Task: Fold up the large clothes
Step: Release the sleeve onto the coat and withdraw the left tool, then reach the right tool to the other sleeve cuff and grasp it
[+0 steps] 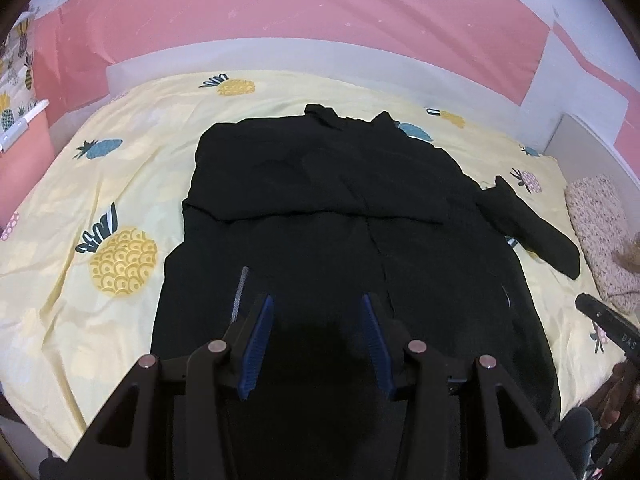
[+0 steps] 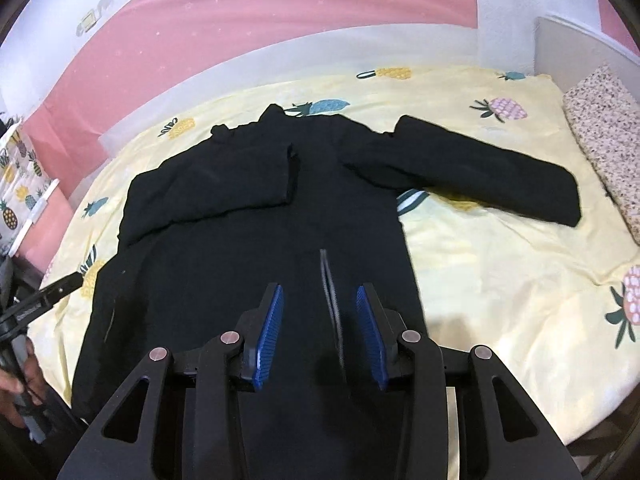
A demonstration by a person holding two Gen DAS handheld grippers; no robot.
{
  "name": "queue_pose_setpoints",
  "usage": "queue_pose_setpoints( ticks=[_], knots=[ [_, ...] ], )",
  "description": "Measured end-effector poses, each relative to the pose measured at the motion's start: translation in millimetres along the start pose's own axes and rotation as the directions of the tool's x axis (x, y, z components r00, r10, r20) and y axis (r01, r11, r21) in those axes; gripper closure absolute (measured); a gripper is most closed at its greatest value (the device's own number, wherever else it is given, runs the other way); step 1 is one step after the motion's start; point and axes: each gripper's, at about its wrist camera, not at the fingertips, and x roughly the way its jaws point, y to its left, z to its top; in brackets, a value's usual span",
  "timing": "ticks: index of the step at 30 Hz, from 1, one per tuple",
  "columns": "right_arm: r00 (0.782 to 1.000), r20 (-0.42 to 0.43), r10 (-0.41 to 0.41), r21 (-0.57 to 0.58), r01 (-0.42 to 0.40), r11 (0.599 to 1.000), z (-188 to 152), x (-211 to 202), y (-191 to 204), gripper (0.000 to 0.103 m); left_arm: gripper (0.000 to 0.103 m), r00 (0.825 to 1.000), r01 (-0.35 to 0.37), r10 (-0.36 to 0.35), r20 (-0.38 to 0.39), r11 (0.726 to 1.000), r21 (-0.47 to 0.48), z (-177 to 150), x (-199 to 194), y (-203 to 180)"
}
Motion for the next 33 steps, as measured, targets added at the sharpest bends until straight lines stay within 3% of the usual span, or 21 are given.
queue_pose_setpoints(
  ticks=[13,24,26,28,33],
  knots=[
    [0.997,0.036,-0.075,0.059,0.073,0.996,2,-18,-25,0.064,0.053,1.000,0.016,-0.016,0.006,0.999,0.037,1,-12,-26],
    [0.995,-0.001,-0.104,0.148,0.103,0.984,6,4,-70,0.063,0.050,0.998,0.056,-0.056,-0.020,0.998,0.035,9,9,-38],
    [0.996,-0.016,-0.093,0.178,0.094,0.980,6,12,-83,0.059,0.050,0.998,0.055,-0.054,-0.034,0.998,0.029,9,16,-39],
    [0.996,-0.027,-0.080,0.206,0.084,0.975,7,20,-95,0.041,0.050,0.997,0.056,-0.054,-0.049,0.998,0.025,10,23,-40],
    [0.996,-0.046,-0.081,0.279,0.091,0.956,14,42,-132,0.041,0.050,0.997,0.054,-0.052,-0.057,0.998,0.043,17,39,-47]
  ],
)
